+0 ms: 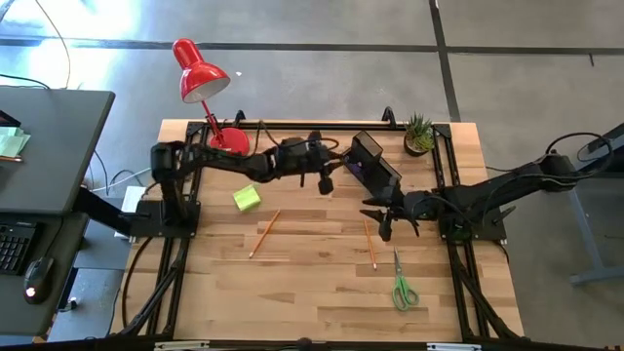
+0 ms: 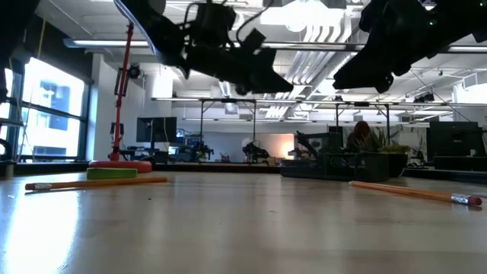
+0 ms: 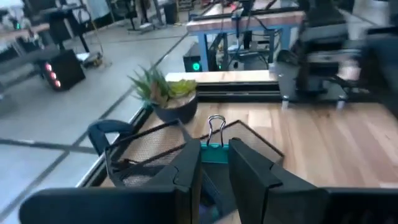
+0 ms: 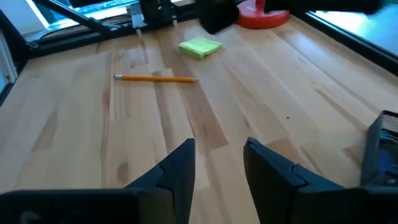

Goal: Pick and place office supplies into organizer
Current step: Put the blue binder clip into the black desk organizer

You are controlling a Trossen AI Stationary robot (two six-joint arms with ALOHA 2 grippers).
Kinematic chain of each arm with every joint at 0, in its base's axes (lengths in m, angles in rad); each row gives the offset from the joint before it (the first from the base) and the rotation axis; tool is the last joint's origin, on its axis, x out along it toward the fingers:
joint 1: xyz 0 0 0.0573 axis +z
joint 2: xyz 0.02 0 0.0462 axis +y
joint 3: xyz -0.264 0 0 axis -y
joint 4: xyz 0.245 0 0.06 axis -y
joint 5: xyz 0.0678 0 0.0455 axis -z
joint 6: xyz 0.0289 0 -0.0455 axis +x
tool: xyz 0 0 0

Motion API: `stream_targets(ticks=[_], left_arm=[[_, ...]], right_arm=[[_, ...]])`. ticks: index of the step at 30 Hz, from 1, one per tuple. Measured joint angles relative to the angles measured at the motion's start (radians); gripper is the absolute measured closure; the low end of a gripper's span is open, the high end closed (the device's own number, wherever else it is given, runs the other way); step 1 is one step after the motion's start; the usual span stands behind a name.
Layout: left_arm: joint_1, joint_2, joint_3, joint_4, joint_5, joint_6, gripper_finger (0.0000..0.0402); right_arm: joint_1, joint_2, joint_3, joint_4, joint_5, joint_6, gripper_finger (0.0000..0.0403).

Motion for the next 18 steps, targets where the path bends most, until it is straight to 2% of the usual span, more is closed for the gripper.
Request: stream_targets(ticks=[2, 4, 11, 15, 18], left_arm=[[0.01, 0.046, 0.048, 0.004, 0.004, -0.022, 0.0346], [0.023, 0.075, 0.112, -0.074, 0.009, -0.035, 0.0346], [0.027, 0.209, 0.438, -0.543, -0.006, -0.026, 0.0346], [0.027, 0.276, 0.53, -0.588, -0.008, 0.004, 0.0346], [0.027, 0.319, 0.566, -0.574, -0.047, 0.017, 0.0346]], right_arm=[[0.011, 0.0, 0.0, -0.001, 0.004, 0.015, 0.0274], [0.024, 0.0, -0.001, -0.007, 0.008, 0.021, 0.0274], [0.07, 0.0, -0.001, -0.01, 0.026, 0.026, 0.0274], [0.1, 0.0, -0.001, -0.023, 0.048, 0.026, 0.0274], [0.119, 0.0, -0.001, -0.037, 0.049, 0.017, 0.0274]])
